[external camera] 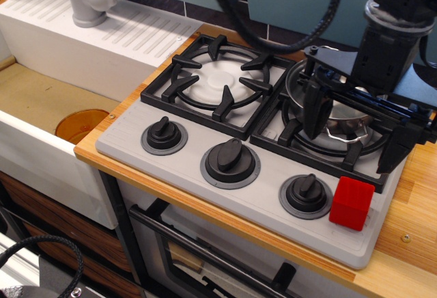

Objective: Put redcube in pan and put pan on stove

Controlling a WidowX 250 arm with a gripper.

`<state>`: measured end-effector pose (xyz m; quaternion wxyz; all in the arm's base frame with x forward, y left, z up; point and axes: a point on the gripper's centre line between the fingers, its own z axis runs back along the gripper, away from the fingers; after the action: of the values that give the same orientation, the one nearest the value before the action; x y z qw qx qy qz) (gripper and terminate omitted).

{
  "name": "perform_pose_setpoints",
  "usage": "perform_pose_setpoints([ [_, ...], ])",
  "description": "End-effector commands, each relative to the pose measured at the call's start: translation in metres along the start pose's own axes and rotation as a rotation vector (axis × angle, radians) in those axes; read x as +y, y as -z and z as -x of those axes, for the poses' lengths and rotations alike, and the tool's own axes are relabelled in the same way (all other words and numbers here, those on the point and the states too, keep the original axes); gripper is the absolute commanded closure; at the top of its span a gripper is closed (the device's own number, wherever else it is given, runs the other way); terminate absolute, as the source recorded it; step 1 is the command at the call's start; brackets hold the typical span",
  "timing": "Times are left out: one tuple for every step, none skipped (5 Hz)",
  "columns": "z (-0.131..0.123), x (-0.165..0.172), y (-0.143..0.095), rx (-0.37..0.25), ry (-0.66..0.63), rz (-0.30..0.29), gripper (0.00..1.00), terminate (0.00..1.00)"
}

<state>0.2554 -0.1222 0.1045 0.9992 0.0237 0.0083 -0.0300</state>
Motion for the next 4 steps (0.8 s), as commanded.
perform_pose_setpoints([
  [0.000, 0.000, 0.000, 0.000, 0.000, 0.000, 0.00, 0.00],
  [-0.004, -0.005, 0.013, -0.021, -0.008, 0.014, 0.00, 0.00],
  [-0.008, -0.012, 0.030, -0.056, -0.008, 0.023, 0.00, 0.00],
  [-0.011, -0.015, 0.039, -0.071, -0.001, 0.035, 0.00, 0.00],
])
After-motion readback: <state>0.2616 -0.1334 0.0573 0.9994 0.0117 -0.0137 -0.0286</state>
